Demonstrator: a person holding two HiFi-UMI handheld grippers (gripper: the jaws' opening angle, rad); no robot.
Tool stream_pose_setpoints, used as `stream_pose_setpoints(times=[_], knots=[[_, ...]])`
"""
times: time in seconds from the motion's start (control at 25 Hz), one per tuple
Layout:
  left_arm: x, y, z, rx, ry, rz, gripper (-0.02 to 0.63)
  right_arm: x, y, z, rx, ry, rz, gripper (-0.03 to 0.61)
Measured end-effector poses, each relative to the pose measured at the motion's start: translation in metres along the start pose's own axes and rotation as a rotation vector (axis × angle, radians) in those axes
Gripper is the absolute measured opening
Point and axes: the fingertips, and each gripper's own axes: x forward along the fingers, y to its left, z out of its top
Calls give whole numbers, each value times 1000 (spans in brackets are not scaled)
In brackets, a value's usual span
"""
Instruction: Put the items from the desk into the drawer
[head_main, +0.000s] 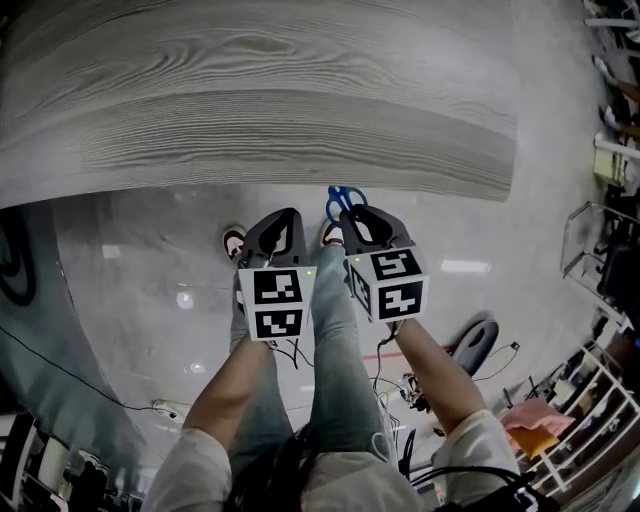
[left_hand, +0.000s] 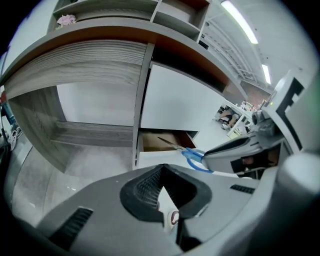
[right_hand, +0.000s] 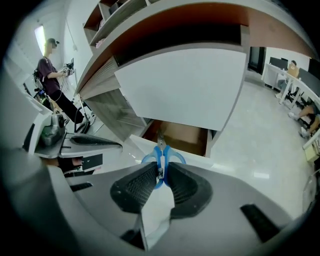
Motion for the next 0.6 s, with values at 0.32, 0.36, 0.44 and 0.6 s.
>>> stream_pose_setpoints(times=[0.32,0.36,0.44,0.6], knots=[[-3,-3,-3,-36,-10,14,-3,3,-1,10,-19,-3,-4,64],[-2,-3,-3,-38,-10,14,-3,6,-2,11,-20,-4,-6,64],[-2,-1,-4,-41,-11,15,-3,10,-2,15,-16,-7,-8,64],[-2,-1,-3,-37,-15,18,-3,14,-3,20,-10,-16,-14,64]])
